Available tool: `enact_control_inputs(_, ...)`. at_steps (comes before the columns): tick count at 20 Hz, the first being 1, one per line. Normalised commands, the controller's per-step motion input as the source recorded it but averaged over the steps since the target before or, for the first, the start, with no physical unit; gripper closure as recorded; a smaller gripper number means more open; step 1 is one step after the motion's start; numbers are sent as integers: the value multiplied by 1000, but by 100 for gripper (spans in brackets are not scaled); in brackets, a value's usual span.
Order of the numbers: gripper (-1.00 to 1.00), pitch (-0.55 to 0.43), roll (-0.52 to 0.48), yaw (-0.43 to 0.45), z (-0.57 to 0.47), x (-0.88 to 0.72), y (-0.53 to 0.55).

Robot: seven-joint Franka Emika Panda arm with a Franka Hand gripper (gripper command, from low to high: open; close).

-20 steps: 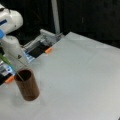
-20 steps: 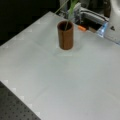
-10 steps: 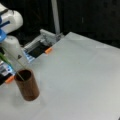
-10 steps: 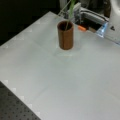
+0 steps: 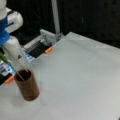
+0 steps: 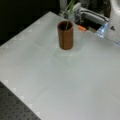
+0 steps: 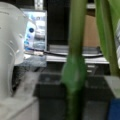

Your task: Flower insertion into a vase

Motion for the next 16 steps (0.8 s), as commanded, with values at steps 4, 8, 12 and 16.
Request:
enact_control_inputs(4,100,394,-58,-24,91,141,-159)
enact_control_inputs(8,100,365,-68,-16,85,132,-124)
enact_control_inputs(12,100,395,-100,4,80,162,-88)
enact_control_inputs(16,100,427,-105,1,68,205,-89)
